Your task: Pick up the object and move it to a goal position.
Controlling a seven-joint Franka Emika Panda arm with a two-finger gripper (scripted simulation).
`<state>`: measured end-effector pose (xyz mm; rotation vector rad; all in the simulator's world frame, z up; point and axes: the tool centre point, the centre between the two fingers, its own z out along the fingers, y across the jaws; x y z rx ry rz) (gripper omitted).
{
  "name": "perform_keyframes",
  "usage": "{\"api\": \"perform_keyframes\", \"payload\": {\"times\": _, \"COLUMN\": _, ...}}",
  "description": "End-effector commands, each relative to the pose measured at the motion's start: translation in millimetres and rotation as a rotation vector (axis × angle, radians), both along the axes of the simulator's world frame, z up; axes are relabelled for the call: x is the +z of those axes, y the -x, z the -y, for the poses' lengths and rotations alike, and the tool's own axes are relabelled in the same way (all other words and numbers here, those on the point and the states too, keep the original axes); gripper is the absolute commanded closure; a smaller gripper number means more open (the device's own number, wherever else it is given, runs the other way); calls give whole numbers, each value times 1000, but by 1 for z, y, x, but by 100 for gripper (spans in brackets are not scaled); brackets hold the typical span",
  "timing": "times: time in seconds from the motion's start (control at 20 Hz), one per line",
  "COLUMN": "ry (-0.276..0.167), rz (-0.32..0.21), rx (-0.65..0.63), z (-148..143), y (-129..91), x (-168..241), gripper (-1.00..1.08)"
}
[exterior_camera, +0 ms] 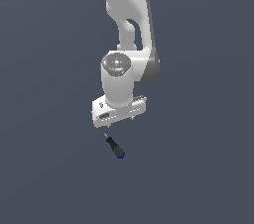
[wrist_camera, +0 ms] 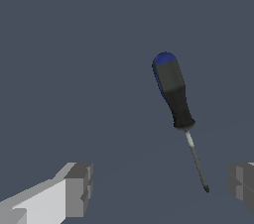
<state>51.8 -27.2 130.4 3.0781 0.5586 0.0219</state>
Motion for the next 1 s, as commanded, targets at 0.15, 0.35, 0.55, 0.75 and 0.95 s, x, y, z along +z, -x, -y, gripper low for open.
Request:
{"api": "perform_keyframes", "payload": {"times": 0.15, "ry": 0, "rz": -8, "rx": 124, "z": 20, "y": -13, "x": -22, "gripper": -92}}
{"api": "perform_keyframes", "payload": {"times": 0.35, "ry": -1, "rz": -12, "rx": 204, "z": 33, "y": -20, "x": -37, "gripper": -92}}
{"api": "perform_keyframes", "payload": {"times": 0.55, "ry": -4, "rz": -15, "rx": 266, "z": 44, "y": -25, "x": -49, "gripper": -92}}
{"api": "perform_keyframes", "payload": {"times": 0.75, "ry": -6, "rz": -17, "rx": 310, "z": 52, "y": -28, "x": -58, "gripper": -92}}
{"api": "perform_keyframes", "payload": {"times": 0.95, "ry": -7, "rz": -17, "rx": 336, "z": 57, "y": -30, "x": -63, "gripper": -92}}
